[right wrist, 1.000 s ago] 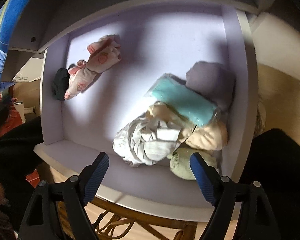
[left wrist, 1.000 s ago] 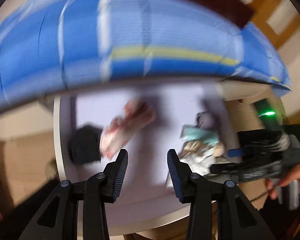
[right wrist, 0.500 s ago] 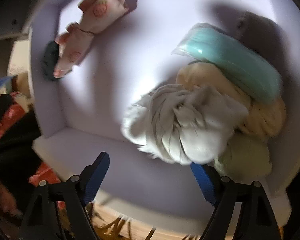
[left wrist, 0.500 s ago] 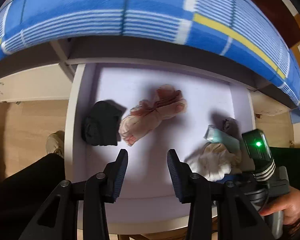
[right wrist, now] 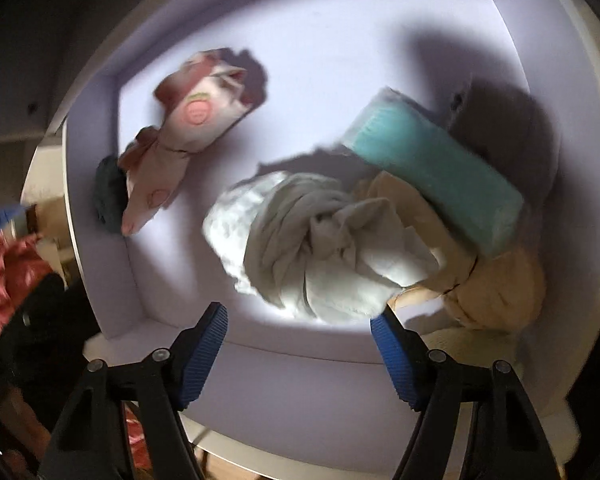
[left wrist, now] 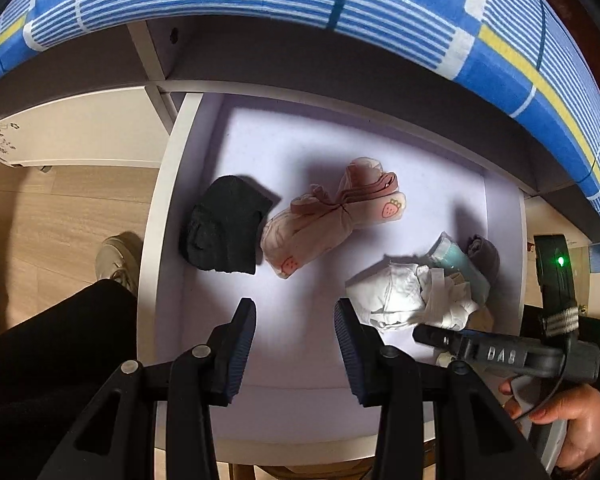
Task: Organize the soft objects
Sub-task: 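Grasp the crumpled white garment in the drawer with the right gripper, then grasp the pink strawberry-print garment with the left gripper while the right gripper holds the white garment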
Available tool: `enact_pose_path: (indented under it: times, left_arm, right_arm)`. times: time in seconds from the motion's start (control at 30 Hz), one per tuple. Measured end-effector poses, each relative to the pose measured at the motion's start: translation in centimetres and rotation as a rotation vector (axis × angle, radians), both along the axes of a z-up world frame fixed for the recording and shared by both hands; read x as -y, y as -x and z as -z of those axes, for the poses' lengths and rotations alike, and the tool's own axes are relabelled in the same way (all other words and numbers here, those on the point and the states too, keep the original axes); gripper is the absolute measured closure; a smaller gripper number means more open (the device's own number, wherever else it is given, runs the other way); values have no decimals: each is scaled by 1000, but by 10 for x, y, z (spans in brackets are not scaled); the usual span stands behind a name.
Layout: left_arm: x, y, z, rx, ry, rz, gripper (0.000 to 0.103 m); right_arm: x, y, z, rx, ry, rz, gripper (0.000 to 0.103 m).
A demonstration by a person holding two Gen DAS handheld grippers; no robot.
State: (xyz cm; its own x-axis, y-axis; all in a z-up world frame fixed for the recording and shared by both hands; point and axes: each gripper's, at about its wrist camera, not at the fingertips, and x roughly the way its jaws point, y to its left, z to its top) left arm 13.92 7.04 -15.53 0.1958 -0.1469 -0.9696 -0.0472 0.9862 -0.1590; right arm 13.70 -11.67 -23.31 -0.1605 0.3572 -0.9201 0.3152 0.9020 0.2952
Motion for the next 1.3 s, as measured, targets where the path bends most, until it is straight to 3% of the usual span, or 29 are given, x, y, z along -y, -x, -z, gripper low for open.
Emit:
enact_pose_path:
  times: [0.13,0.2,0.3,0.37,0.5,0.63,0.7,0.77,0.87,0.97,1.03,1.17,1.3]
  left_arm:
    - [0,0,1,-6,-1,3,62]
    - [0,1,2,-9,-3,3,62]
    - [-3,1,5,-20,-6,-8,62]
    - [-6,0,6,-28,-1,-22,62]
    - [-9,-2,9,-40,2,-48,62]
    - [-5,-3,12,-49,0,-36,62]
    - [-3,-2,11,-47,-5,-26,62]
    - [-3,-1,12,-47,-8,-24,62]
    - [-9,-1,13,-51,-6,-42,62]
    - [-14,-2,14,-60,1,-63,62]
    - [-14,-3,15,-63,12,-70,62]
    - [-8,-4,15,-60,8,-53,62]
    - [-6,-3,16,-60,-8,-38,62]
  right_arm:
    - [18,-5,13,-27,-32,167,20]
    - [18,-11,18,-27,-27,184,21]
    - [0,-23,8,49,55,11,42]
    - [-19,-27,-6,101,78,-121,46]
    - [-38,-25,-33,216,91,-265,47]
    - [-23,-30,-15,107,34,-310,46]
    - [-31,-24,-2,28,123,-425,44]
    - [-43,-24,-3,58,187,-517,44]
    - [-44,-37,-33,221,172,-451,32]
    - [-35,-41,-60,297,167,-373,31]
    - [-28,-34,-62,277,192,-340,31]
    - [-22,-22,-26,127,129,-230,33]
    - [-30,-20,-3,109,138,-218,34]
